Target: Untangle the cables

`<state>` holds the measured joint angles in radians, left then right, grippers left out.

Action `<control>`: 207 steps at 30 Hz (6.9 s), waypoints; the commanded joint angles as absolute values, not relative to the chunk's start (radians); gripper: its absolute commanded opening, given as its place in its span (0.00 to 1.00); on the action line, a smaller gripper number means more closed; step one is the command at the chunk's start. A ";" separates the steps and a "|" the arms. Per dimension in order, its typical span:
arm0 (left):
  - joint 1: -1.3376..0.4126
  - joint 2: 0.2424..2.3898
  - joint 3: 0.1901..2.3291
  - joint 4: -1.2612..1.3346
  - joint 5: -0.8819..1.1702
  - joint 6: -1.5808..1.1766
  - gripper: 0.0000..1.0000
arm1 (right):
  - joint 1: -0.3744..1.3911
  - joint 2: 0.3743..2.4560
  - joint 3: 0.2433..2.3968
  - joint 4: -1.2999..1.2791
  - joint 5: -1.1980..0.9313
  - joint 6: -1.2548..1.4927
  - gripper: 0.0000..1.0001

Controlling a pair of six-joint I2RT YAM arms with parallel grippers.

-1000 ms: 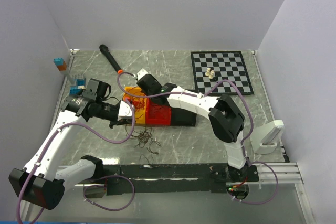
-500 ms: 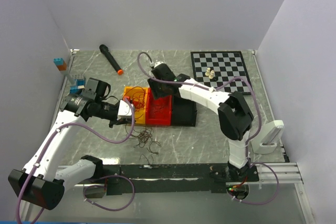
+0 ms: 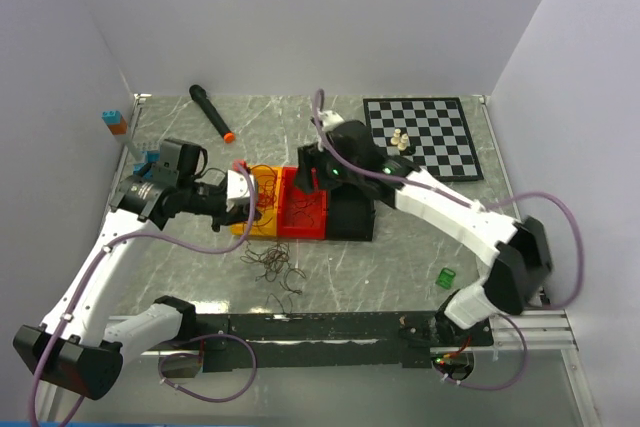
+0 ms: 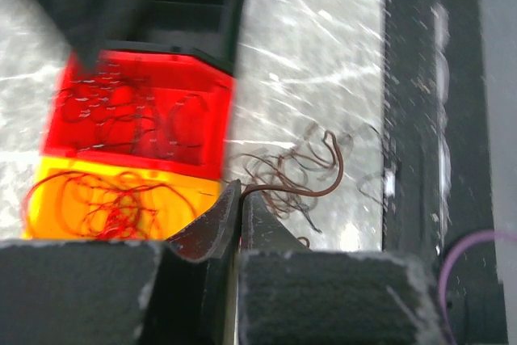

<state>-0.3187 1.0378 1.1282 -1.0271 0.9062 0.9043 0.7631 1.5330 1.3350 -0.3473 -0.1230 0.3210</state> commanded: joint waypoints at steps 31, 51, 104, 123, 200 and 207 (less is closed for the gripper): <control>-0.318 1.049 1.307 -0.920 0.989 0.598 0.14 | 1.028 1.342 1.359 -0.307 -0.203 0.117 0.47; -0.316 1.011 0.920 -0.784 0.778 0.679 0.32 | 1.034 1.236 0.948 -0.494 0.192 0.487 0.56; -0.347 1.094 0.778 -0.620 1.132 0.609 0.78 | 1.134 0.971 1.163 -0.371 -0.112 0.393 0.00; -0.348 1.092 0.753 -0.607 1.167 0.621 0.78 | 1.143 1.089 1.571 -0.416 -0.126 0.285 0.00; -0.505 1.633 1.026 -1.371 1.548 1.634 0.97 | 1.098 1.347 2.321 -0.552 0.074 -0.002 0.00; -0.517 1.701 1.075 -1.371 1.581 1.677 0.97 | 1.097 1.361 2.336 -0.558 0.066 -0.002 0.00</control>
